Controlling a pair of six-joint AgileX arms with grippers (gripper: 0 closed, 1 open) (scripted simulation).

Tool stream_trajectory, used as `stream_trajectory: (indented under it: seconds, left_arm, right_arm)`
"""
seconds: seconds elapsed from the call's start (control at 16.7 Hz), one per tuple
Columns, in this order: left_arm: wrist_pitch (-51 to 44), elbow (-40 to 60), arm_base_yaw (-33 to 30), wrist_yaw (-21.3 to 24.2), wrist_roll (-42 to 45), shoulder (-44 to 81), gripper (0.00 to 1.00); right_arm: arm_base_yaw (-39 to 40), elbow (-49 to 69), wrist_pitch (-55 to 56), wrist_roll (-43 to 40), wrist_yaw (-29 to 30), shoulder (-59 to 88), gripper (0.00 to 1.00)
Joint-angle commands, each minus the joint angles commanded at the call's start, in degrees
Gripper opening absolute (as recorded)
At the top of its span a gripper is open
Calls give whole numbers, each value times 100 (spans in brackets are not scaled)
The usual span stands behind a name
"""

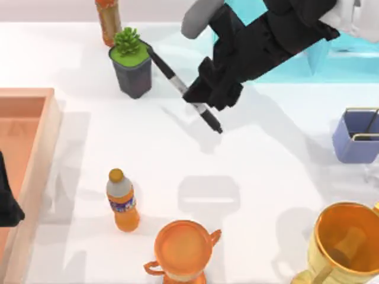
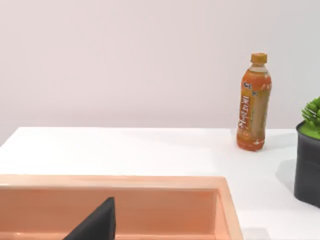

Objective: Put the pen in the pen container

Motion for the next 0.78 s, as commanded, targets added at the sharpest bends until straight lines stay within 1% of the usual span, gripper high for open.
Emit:
stream_trajectory:
  seconds: [0.3, 0.48, 0.66, 0.78]
  left_arm:
    - [0, 0, 0, 0, 0, 0, 100]
    - [0, 0, 0, 0, 0, 0, 100]
    - [0, 0, 0, 0, 0, 0, 100]
    - [0, 0, 0, 0, 0, 0, 100]
  right_arm:
    - [-1876, -958, 3411, 423, -2709, 363, 0]
    - [-3014, -1713, 5398, 701, -4180, 453, 0]
    - [-4031, -2458, 6945, 927, -5327, 382, 0]
    - [-4589, -2866, 7680, 1032, -5922, 295, 0]
